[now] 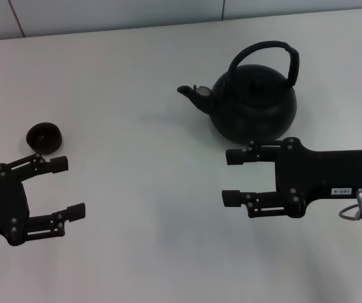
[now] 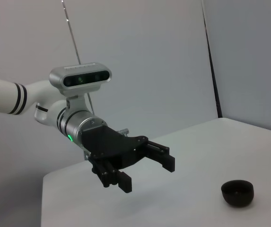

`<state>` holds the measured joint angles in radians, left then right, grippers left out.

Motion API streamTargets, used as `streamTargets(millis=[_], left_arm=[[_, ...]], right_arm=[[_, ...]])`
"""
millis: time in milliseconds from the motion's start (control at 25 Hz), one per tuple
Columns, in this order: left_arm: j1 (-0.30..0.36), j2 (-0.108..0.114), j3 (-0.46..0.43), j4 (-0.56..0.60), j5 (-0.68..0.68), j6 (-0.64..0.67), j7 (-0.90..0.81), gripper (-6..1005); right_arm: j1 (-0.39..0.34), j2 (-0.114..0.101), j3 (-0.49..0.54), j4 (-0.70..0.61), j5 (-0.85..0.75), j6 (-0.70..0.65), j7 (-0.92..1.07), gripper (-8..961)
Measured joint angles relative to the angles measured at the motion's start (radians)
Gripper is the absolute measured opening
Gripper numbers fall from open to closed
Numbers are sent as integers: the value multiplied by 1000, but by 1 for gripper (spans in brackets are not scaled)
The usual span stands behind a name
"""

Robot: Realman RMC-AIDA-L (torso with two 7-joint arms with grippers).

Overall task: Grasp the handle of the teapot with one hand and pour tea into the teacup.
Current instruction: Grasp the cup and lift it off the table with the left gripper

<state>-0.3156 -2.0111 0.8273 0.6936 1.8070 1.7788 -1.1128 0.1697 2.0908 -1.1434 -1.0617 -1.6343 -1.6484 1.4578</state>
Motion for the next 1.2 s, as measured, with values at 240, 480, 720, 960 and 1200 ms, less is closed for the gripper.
streamTargets(millis=[240,480,720,960,1200], left_arm=[[0,-4,-5,-3,0,-4,1,854],[-2,-6,-2,-3,0,-12,1,848],[2,-10,-18,-3,-3,-27,8,843],[11,-50,-158,-2,-5,-118,67,838],[-20,-58,-175,-93,-9,-348,89,833]], right_arm=[[-15,0,7,1,2,-2,6,721],[-5,0,1,4,2,4,6,721],[2,-2,1,2,2,6,6,721],[12,-2,0,7,2,7,6,721],[15,-2,-12,8,22,8,6,721]])
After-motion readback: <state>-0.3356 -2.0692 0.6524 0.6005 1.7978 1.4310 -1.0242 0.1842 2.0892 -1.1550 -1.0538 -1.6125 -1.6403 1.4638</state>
